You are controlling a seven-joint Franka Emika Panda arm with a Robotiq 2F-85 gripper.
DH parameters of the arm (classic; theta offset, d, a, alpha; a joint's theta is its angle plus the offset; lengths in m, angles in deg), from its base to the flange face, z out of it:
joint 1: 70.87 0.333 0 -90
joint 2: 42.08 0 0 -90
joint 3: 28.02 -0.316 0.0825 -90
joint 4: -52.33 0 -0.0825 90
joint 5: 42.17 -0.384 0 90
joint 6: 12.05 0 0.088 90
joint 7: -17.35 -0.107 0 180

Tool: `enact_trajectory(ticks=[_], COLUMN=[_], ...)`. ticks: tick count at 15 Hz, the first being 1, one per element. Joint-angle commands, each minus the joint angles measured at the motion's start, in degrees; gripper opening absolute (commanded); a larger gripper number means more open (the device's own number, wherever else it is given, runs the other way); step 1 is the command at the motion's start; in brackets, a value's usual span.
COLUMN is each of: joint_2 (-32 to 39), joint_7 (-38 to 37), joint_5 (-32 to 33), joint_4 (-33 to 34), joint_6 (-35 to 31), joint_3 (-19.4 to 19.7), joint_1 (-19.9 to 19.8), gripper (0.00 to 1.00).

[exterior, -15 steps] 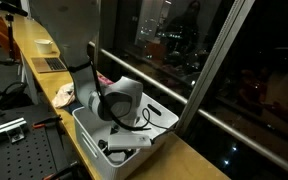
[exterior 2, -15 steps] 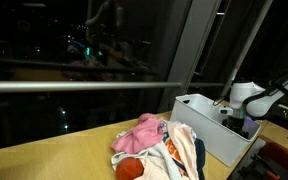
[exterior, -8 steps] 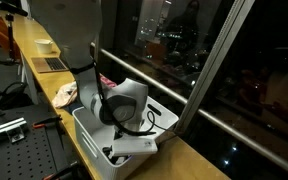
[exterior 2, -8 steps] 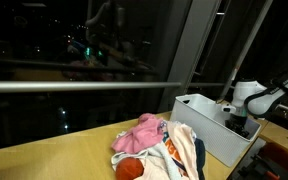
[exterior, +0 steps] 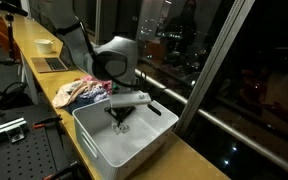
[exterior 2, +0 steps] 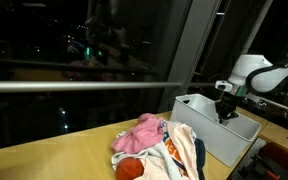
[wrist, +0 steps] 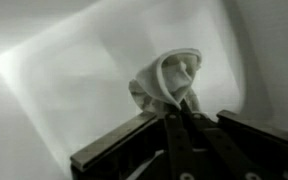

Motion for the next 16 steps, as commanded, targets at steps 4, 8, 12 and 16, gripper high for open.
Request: enact_trajectory(ticks=[4, 8, 12, 16], joint_2=[-16.09, -18.86, -16.54, -14.25], joint_7=[-4.03, -7.16, -9.49, -8.91], joint_5=[-1.31, -2.97, -3.57, -6.59], joint_4=[-1.43, 5.97, 16.14, 22.18], joint_6=[5.05, 14.32, 21.02, 24.29], joint_3=[-3.53, -7.23, -11.30, -12.87], joint_1=[9.83, 16.80, 22.60, 24.89], gripper=[0.01, 0.01, 0.01, 0.29])
